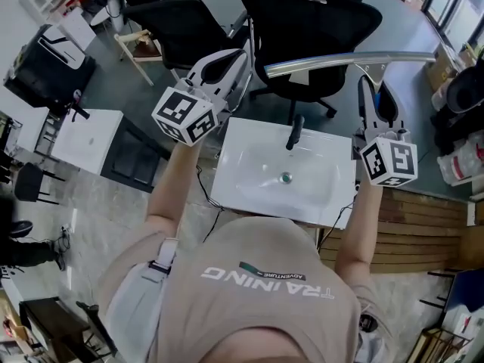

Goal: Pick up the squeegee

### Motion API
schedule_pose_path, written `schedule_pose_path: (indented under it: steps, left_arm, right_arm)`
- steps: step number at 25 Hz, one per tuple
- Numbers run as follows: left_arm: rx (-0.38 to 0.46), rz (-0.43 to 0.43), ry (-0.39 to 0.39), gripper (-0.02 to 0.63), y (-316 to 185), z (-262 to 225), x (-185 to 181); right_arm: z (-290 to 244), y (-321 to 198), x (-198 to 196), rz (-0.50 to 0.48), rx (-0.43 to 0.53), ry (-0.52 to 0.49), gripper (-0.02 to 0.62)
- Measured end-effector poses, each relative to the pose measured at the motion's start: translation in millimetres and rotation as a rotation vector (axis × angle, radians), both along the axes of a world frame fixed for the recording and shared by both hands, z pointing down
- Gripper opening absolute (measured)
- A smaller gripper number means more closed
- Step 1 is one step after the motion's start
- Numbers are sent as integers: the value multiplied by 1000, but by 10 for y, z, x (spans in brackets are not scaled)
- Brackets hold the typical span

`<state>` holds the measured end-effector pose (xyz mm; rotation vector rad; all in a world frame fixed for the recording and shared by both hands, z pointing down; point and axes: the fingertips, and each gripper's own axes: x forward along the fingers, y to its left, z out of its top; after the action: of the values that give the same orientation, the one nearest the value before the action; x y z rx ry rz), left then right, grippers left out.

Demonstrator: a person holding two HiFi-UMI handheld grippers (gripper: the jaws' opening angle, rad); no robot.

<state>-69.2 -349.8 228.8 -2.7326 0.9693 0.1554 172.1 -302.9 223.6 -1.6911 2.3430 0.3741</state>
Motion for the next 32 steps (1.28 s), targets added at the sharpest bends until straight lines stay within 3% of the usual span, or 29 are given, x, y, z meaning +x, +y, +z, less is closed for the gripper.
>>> schedule_pose_path:
  steps: [14, 32]
  left_arm:
    - [37, 5, -19, 12, -63, -335, 110]
    - [18, -7, 1, 12, 29, -206, 1]
  right_arm:
    - [-306, -79, 75, -1, 32, -17, 124]
    - [-346, -14, 45, 3, 38, -4, 124]
